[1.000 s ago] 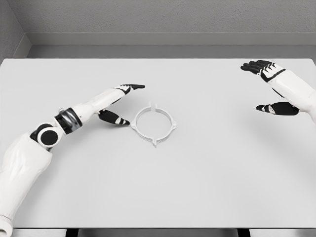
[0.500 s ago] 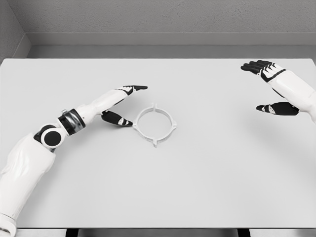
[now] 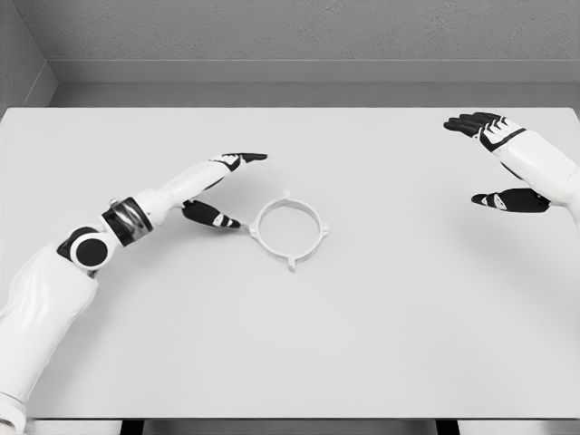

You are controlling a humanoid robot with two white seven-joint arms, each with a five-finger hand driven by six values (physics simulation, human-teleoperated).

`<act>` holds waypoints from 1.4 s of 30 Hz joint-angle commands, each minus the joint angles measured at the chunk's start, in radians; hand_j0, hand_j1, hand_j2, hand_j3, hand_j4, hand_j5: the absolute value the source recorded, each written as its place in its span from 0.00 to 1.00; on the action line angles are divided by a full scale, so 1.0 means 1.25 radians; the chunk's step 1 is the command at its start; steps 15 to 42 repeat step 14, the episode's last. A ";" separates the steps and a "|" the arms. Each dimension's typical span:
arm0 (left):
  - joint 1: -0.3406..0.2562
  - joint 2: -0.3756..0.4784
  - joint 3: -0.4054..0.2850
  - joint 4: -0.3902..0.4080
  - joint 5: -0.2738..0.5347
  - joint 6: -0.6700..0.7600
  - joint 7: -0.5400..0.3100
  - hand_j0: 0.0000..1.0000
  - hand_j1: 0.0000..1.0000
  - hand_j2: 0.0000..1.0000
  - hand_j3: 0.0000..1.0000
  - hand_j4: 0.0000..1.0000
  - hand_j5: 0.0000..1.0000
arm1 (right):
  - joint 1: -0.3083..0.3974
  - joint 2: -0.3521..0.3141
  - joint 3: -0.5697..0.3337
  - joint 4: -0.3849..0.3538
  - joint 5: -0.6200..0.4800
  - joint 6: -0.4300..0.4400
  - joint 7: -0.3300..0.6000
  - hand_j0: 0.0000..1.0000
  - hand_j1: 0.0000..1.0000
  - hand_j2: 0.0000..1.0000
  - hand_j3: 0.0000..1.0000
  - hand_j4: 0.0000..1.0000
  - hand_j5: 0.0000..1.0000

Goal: Assemble PVC drainage pipe clamps

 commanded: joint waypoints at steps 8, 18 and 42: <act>-0.006 0.203 0.048 -0.009 0.016 0.001 0.002 1.00 1.00 1.00 1.00 1.00 1.00 | 0.000 -0.001 0.000 -0.002 -0.006 0.001 0.000 1.00 1.00 1.00 1.00 1.00 1.00; 0.029 0.231 0.103 -0.009 0.049 0.001 0.000 1.00 1.00 1.00 1.00 1.00 1.00 | -0.001 -0.001 0.000 0.008 -0.006 0.001 0.000 1.00 1.00 1.00 1.00 1.00 1.00; 0.029 0.231 0.103 -0.009 0.049 0.001 0.000 1.00 1.00 1.00 1.00 1.00 1.00 | -0.001 -0.001 0.000 0.008 -0.006 0.001 0.000 1.00 1.00 1.00 1.00 1.00 1.00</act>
